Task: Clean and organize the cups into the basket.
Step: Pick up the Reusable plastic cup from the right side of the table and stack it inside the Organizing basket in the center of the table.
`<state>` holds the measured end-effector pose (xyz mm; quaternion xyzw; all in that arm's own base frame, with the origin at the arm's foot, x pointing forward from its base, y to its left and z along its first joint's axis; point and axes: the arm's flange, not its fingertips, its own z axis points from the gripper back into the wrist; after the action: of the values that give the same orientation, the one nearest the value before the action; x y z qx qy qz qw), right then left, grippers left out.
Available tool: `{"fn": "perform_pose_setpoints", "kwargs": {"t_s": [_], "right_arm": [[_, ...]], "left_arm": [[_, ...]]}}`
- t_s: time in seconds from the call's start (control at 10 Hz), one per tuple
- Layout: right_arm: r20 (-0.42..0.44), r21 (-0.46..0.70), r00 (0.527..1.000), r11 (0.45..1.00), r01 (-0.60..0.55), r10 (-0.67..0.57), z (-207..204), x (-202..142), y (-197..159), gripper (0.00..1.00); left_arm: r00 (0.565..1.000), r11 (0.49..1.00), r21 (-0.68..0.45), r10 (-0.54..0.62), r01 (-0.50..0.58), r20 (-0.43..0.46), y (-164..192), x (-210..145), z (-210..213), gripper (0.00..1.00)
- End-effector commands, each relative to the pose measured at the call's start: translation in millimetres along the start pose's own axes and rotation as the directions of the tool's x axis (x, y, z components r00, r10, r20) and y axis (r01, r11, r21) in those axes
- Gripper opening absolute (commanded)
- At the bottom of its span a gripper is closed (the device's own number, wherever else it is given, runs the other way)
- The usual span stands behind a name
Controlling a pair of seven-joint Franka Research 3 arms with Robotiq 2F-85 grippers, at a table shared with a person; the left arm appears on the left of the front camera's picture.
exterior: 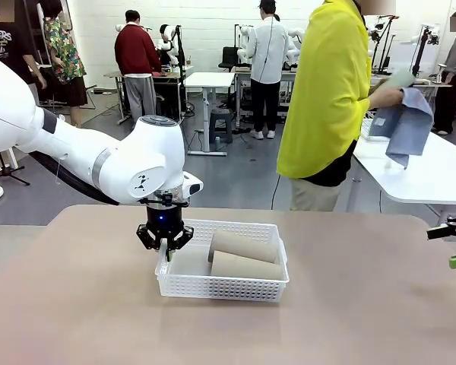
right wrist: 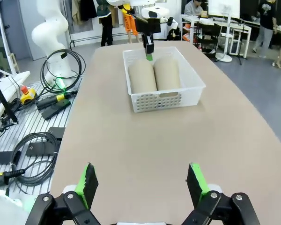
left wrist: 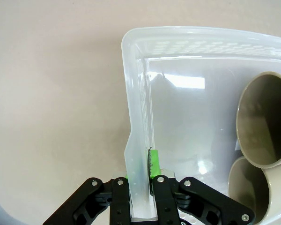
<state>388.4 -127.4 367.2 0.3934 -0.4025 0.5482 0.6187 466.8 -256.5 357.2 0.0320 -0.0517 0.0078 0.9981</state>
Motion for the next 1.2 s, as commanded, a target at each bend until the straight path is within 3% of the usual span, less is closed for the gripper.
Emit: {"fn": "perform_pose_setpoints", "kwargs": {"t_s": [0.0, 1.1], "right_arm": [[-0.015, -0.001, 0.999, 1.0, -0.028, 0.028, -6.9, 13.8, -0.5, 1.0], [-0.015, -0.001, 0.999, 1.0, -0.028, 0.028, -6.9, 13.8, -0.5, 1.0]], "left_arm": [[1.0, 1.0, 0.0, 0.0, 0.0, 0.002, -0.6, 0.0, 1.1, 0.0], [1.0, 1.0, 0.0, 0.0, 0.0, 0.002, -0.6, 0.0, 1.1, 0.0]]}}
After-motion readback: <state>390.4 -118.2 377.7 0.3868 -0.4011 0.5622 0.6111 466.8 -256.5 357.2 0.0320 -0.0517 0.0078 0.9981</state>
